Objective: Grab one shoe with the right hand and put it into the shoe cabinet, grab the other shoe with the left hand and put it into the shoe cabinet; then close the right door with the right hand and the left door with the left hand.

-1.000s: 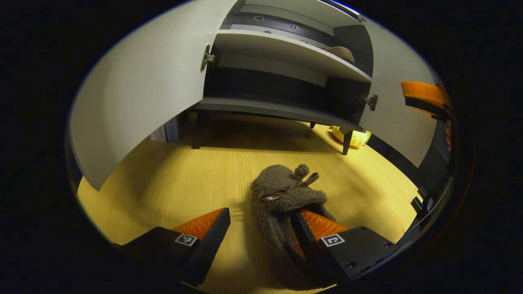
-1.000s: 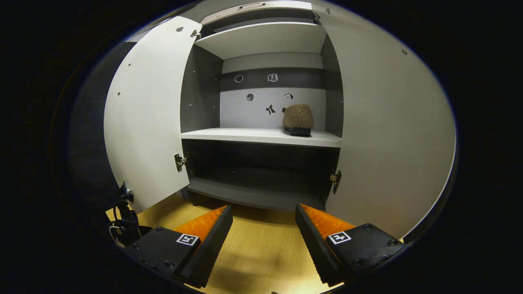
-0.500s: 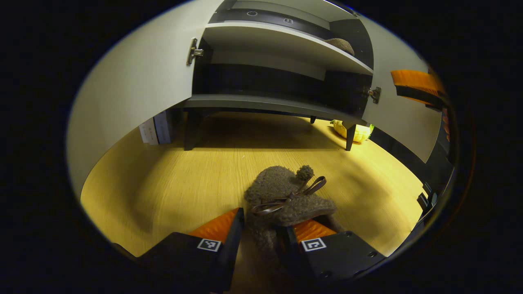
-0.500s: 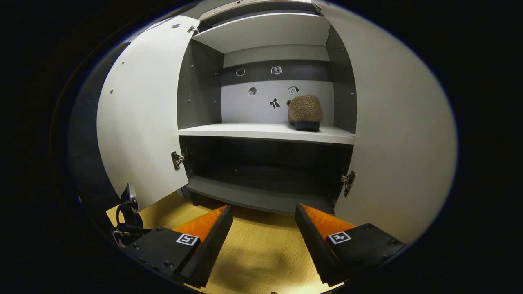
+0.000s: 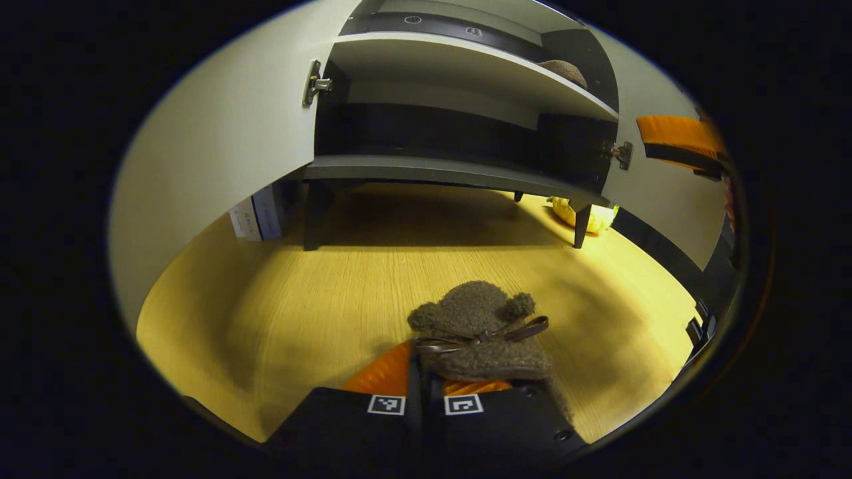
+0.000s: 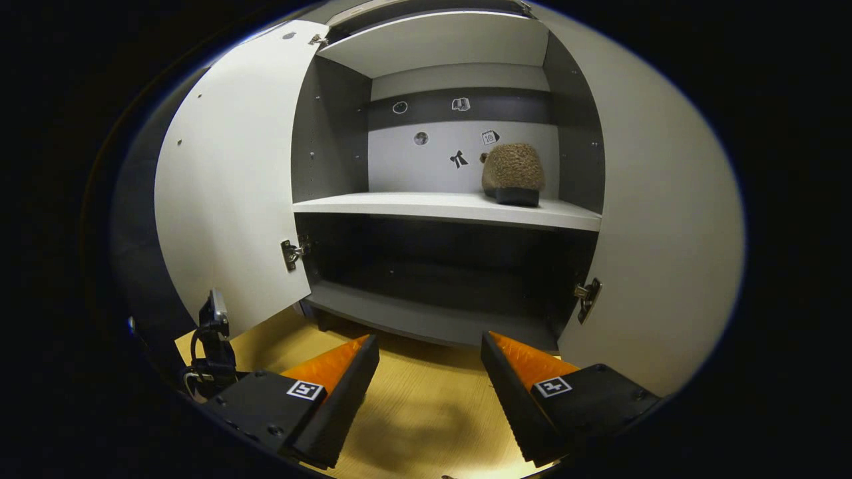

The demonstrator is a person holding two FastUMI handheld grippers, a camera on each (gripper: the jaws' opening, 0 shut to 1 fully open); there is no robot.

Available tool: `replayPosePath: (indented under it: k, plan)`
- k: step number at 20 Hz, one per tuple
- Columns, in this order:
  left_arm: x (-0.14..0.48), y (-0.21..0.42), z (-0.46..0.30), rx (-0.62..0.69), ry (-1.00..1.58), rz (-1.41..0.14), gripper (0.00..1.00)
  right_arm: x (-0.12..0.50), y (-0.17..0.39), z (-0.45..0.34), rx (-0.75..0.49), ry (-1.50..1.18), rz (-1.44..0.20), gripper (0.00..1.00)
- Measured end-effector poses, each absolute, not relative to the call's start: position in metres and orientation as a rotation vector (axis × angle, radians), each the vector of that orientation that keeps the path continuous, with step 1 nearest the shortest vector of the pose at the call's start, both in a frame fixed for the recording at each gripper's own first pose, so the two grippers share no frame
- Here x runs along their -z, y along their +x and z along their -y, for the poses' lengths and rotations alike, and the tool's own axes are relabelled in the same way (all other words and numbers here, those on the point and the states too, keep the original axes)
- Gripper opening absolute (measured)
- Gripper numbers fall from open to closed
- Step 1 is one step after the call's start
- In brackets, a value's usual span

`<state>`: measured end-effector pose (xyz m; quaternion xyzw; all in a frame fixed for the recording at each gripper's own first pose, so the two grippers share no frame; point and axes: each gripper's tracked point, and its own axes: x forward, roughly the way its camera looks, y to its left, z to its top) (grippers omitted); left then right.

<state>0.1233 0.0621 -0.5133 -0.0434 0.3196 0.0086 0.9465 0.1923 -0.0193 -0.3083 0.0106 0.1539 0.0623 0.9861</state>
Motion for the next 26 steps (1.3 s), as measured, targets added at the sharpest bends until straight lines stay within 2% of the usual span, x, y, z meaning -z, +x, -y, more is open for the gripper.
replayPosePath:
  k: [6,13,19,26]
  plan:
    - [0.428,0.117,-0.053,-0.05,-0.047,-0.598,0.06,0.278,0.192,0.019,-0.141,0.02,-0.294,0.99]
    - [0.271,0.126,-0.062,-0.128,0.007,-0.486,0.06,0.232,0.192,0.015,-0.152,0.091,-0.3,0.99]
    - [0.148,0.193,-0.065,-0.17,0.067,-0.33,0.06,0.208,0.182,0.0,-0.247,0.136,-0.302,0.99]
    - [0.109,0.289,-0.079,-0.137,0.028,-0.303,0.06,0.199,0.177,-0.005,-0.311,0.124,-0.287,0.99]
